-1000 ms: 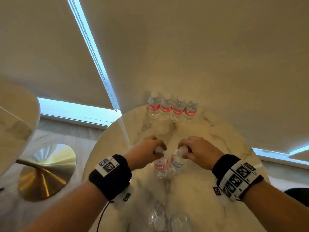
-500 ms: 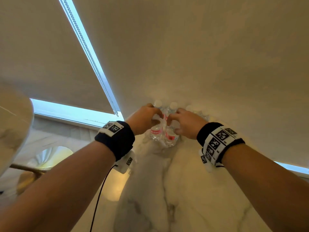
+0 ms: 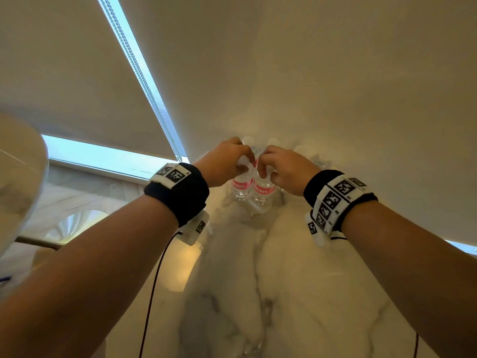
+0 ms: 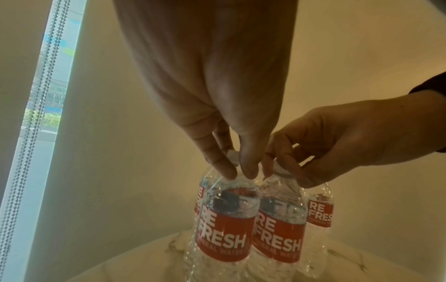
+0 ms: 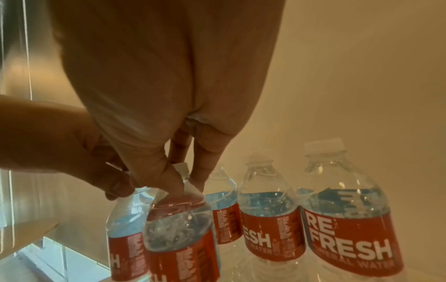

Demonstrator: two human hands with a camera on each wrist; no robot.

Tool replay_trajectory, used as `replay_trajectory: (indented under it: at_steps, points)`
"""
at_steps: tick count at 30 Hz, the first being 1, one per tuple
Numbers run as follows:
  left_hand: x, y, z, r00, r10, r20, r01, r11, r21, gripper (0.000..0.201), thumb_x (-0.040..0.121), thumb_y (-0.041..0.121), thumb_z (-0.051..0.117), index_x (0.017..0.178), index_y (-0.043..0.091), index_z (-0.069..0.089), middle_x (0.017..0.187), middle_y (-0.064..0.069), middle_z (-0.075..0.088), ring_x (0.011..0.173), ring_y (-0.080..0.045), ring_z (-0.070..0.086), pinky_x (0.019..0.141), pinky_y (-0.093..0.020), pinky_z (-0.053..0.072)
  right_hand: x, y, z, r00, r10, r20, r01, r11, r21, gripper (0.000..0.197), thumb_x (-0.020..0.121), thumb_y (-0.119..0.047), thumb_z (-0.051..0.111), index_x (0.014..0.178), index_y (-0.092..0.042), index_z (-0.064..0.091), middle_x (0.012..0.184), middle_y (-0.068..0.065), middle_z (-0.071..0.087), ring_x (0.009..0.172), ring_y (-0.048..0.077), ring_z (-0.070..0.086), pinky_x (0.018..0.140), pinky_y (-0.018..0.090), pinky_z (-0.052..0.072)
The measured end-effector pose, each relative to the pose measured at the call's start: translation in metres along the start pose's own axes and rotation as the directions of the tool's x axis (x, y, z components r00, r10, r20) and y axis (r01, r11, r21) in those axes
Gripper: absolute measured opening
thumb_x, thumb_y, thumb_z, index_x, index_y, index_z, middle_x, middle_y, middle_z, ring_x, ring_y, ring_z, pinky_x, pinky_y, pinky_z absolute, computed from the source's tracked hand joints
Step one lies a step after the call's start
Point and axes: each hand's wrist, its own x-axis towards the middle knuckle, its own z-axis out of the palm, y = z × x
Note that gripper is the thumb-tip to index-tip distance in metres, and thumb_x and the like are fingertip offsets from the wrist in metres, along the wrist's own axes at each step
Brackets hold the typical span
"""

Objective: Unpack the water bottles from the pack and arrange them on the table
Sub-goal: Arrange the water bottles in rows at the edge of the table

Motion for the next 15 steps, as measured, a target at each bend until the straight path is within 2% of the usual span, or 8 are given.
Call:
replay_trajectory:
  at_steps: [2,4,6,8,10,12,15]
  points:
    - [-0.003,0.001,0.002,1.0,-0.012,-0.001,0.012,1.0,-0.026,0.033,0.102,0.014,0.071,0.135,0.016,0.068,0.14,-0.015,0.057,0.12,-0.035,0.065,0.106,-0.038,0.05,-0.002,-0.001,0.001,0.998,0.038,0.056,-0.04,0.999,0.036,0.026,0.08,0.001,0.062,0.093,-0.021,0.063,0.116,0.0,0.057,0.106,0.023,0.057,0.083,0.029,0.043]
    - [-0.007,0.0,0.002,0.999,-0.035,0.003,0.035,0.999,-0.039,0.042,0.101,0.016,0.073,0.141,0.019,0.063,0.141,-0.013,0.055,0.117,-0.035,0.066,0.105,-0.039,0.052,-0.011,-0.004,0.003,0.997,0.046,0.065,-0.052,0.993,0.102,0.027,0.08,-0.004,0.065,0.099,-0.023,0.062,0.125,-0.001,0.055,0.116,0.022,0.054,0.097,0.034,0.045]
    - [-0.016,-0.001,0.0,0.998,-0.063,-0.005,0.063,0.997,-0.035,0.056,0.1,0.021,0.076,0.151,0.023,0.054,0.144,-0.013,0.054,0.116,-0.035,0.068,0.105,-0.042,0.054,-0.026,-0.01,0.003,0.999,0.04,0.008,-0.04,0.988,0.146,0.026,0.083,-0.013,0.068,0.107,-0.022,0.063,0.136,-0.002,0.052,0.126,0.018,0.048,0.104,0.026,0.036]
    - [-0.034,0.003,-0.001,0.995,-0.088,-0.049,0.087,0.996,-0.019,0.065,0.1,0.027,0.076,0.157,0.026,0.045,0.149,-0.013,0.051,0.118,-0.034,0.068,0.105,-0.042,0.055,-0.05,-0.017,0.004,0.996,0.042,-0.077,-0.029,0.986,0.165,0.028,0.086,-0.02,0.069,0.113,-0.022,0.063,0.138,-0.003,0.052,0.129,0.014,0.045,0.103,0.022,0.031]
    - [-0.063,0.012,0.002,0.991,-0.085,-0.099,0.083,0.996,-0.024,0.067,0.101,0.032,0.074,0.159,0.025,0.042,0.154,-0.011,0.049,0.122,-0.032,0.068,0.107,-0.039,0.055,-0.082,-0.027,0.005,0.991,0.037,-0.128,-0.012,0.981,0.193,0.029,0.086,-0.024,0.069,0.114,-0.025,0.061,0.127,-0.005,0.058,0.12,0.013,0.051,0.101,0.028,0.04]
    - [-0.102,0.023,0.011,0.994,-0.052,-0.099,0.045,0.997,-0.067,0.061,0.102,0.036,0.072,0.157,0.025,0.046,0.155,-0.008,0.05,0.123,-0.026,0.067,0.104,-0.032,0.053,-0.12,-0.042,0.009,0.994,0.064,-0.085,-0.046,0.979,0.199,0.027,0.087,-0.03,0.068,0.113,-0.029,0.061,0.117,-0.01,0.061,0.108,0.01,0.056,0.093,0.03,0.046]
    - [-0.166,0.044,0.033,1.0,0.005,0.018,-0.002,0.986,-0.166,0.046,0.103,0.039,0.069,0.146,0.027,0.059,0.144,0.0,0.059,0.112,-0.014,0.066,0.099,-0.025,0.055,-0.185,-0.067,0.023,0.992,0.095,0.077,-0.11,0.97,0.218,0.024,0.088,-0.039,0.066,0.111,-0.034,0.062,0.11,-0.017,0.062,0.098,0.003,0.059,0.085,0.027,0.049]
